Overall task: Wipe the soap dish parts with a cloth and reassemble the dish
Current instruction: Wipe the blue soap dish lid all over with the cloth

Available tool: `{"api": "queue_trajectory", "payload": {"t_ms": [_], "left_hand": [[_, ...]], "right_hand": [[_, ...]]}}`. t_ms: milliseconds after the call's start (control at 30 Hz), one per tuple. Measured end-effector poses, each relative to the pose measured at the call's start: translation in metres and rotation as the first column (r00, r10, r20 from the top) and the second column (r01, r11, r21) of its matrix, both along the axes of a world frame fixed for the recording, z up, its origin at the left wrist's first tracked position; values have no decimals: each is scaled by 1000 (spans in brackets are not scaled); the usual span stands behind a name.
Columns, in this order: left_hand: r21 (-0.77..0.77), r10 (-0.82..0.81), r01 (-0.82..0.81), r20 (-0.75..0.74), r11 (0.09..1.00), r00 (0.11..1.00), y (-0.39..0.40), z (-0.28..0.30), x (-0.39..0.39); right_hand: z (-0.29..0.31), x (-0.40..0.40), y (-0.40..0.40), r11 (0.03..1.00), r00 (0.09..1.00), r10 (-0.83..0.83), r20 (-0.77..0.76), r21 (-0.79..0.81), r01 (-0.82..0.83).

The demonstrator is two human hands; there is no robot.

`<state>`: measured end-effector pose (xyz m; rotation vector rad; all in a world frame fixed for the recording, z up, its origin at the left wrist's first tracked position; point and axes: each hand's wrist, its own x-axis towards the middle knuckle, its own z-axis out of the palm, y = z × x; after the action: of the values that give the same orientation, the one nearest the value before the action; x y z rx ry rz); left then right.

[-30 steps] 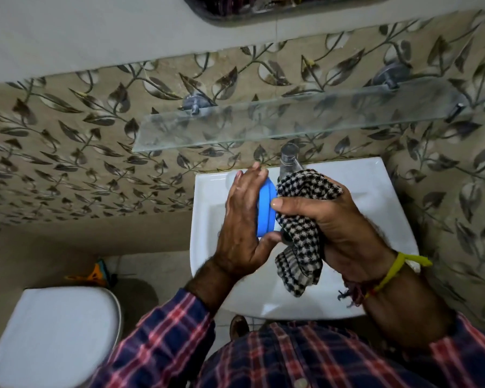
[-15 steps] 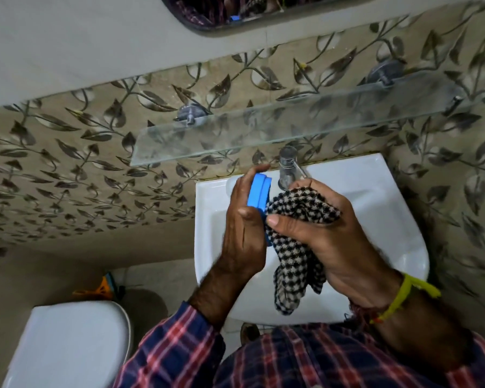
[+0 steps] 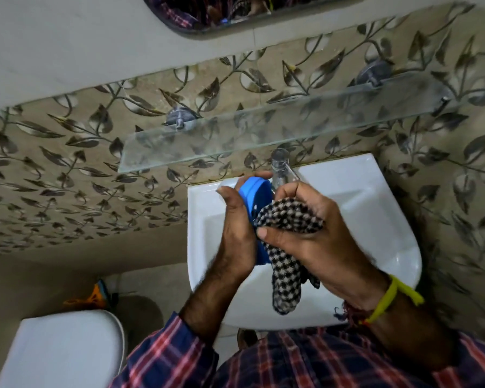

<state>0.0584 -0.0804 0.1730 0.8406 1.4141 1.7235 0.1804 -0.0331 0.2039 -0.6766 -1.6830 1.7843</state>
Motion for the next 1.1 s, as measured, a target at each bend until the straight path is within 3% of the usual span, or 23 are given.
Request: {"api": "queue_trajectory", "payload": {"t_ms": [100,200,333,600,767,833,900,933,967,1033,1067,1100], "left_hand": [[-33,32,-33,-29,999,999,2,5,-3],[-58,21,-16,95,998,995,2,5,6],[-155,137,-116,134,981,981,9,8,-4],[-257,221,-163,216,953,951,7,19,-13],[-363,264,-149,292,920,919,5,18,-18],[-384,257,-131,300,914,918,5,13,-22],[-359,249,-190,124,914,961,-3,3,-23],[-263,221,-235,-80,936,972,-12,-7,-22],[-136,177,-236,-345,962,922,-22,-17,-21],[42,65,-51,-754,998,654,-39,-38,-21],[84,48,46,-849,995,526,-44,-47,-21],[107,46,110,-889,988,455,-44,-52,-22]], "right_hand": [[-3,0,-5,1000,999,9,43,-2,-9],[-2,0,3,999,999,1,34,48,-2],[-6,4,0,987,990,94,107,116,-107],[-17,2,-7,950,984,99,145,279,-137],[-20,-2,-14,918,988,-11,153,394,-51],[-20,-5,-13,953,992,-36,120,302,-2],[-17,-5,-5,991,991,-80,105,112,68],[-15,-3,0,994,991,-108,84,-5,109],[-13,-1,5,982,991,-128,50,-131,133],[-8,3,15,935,993,-119,-11,-336,109],[-5,4,18,913,996,-89,-27,-402,70],[-2,4,19,893,998,-47,-38,-448,25]]}}
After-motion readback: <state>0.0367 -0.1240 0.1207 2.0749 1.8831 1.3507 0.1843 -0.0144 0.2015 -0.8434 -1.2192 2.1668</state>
